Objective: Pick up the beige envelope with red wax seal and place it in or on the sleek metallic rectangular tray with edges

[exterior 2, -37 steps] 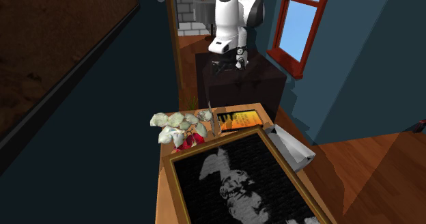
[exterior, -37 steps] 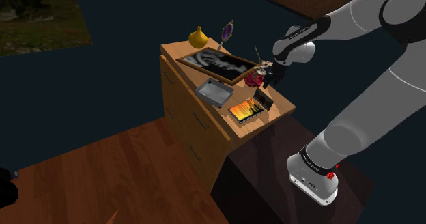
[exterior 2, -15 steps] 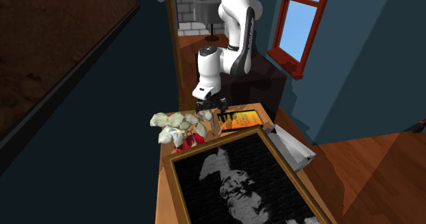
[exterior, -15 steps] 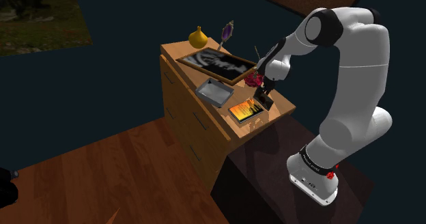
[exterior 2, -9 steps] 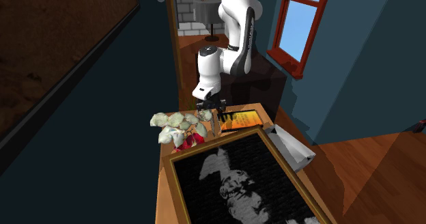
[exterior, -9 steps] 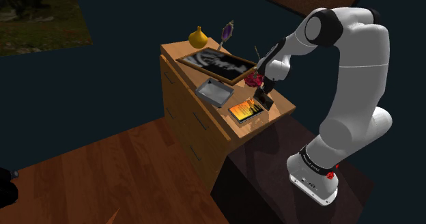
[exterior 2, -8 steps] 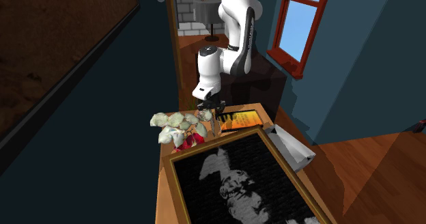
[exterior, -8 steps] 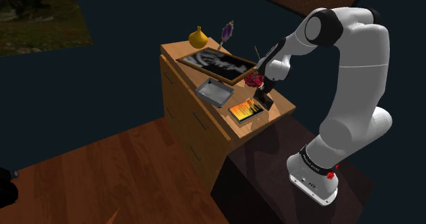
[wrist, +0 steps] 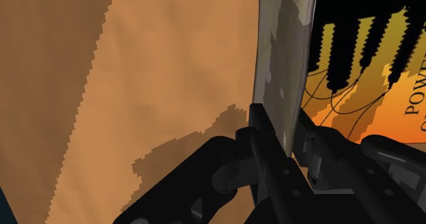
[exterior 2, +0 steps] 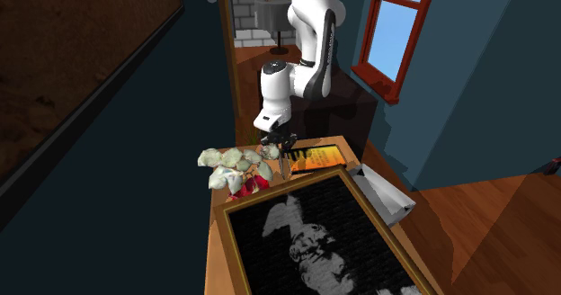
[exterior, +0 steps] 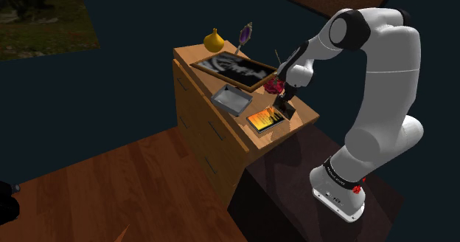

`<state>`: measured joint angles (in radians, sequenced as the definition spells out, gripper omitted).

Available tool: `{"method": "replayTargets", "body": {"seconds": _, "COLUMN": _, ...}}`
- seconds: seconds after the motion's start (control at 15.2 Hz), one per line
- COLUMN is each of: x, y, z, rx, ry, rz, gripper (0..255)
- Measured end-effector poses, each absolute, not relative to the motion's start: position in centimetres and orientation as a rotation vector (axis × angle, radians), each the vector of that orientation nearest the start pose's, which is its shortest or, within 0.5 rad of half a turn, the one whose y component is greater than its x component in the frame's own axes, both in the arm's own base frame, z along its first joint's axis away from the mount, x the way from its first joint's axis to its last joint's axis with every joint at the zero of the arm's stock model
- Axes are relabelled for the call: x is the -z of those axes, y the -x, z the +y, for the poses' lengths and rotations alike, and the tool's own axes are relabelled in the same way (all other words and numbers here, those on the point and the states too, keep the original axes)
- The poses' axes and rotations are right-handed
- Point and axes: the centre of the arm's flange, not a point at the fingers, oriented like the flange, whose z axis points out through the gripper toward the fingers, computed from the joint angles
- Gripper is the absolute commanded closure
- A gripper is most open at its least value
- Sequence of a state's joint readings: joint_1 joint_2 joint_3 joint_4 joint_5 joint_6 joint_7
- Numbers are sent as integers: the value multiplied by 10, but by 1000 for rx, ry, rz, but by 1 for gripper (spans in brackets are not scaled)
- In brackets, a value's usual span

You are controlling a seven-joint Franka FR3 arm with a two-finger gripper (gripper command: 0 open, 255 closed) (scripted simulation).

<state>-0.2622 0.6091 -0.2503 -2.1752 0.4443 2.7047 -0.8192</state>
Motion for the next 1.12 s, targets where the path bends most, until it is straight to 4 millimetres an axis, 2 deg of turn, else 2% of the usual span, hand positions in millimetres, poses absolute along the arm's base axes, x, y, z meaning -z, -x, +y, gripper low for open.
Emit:
{"method": "replayTargets", "body": {"seconds": 0.26, "x": -127, "y": -460, "z": -287, "rx": -7, "ry": 3094, "rz": 97, "gripper": 255}}
{"method": "replayTargets", "body": {"seconds": 1.12, "x": -197, "y": -461, "z": -287, "rx": -7, "ry": 3095, "rz": 97, "gripper": 255}}
